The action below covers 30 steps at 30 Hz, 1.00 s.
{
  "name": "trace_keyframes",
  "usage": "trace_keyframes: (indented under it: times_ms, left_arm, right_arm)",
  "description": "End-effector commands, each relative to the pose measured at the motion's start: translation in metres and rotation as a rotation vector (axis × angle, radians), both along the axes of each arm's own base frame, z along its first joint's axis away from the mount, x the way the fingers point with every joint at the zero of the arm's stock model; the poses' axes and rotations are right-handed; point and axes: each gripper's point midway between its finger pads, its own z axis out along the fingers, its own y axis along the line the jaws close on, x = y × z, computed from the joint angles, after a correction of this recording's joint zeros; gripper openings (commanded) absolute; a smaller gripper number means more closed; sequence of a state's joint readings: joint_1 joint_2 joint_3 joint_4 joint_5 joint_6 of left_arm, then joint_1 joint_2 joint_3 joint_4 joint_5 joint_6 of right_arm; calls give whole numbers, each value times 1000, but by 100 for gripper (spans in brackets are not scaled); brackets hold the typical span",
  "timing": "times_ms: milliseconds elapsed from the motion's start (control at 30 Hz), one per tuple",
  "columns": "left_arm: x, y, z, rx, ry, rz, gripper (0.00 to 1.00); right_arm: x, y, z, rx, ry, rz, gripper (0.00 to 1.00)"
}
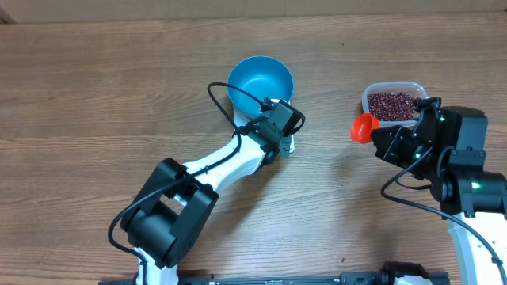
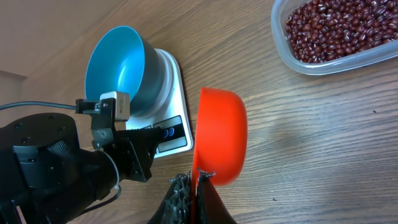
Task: Scoop item into bowl and weigh 150g on scale
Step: 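Press the scale's tare button with the left gripper fingertip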
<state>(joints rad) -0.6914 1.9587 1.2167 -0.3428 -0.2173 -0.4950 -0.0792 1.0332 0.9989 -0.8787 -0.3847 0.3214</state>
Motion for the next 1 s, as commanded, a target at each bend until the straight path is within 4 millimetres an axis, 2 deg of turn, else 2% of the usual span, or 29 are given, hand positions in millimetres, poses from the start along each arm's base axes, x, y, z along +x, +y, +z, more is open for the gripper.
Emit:
trace_keyframes:
  times_ms: [0,967]
  left_arm:
    - [-2,8,-15,21,30,23,4]
    - [-3,15,-16,41,38,54,4]
  right_arm:
    - [4,-4,8,-13,-29,-11,4]
    - [3,-4,7,-12,-22,-11,4]
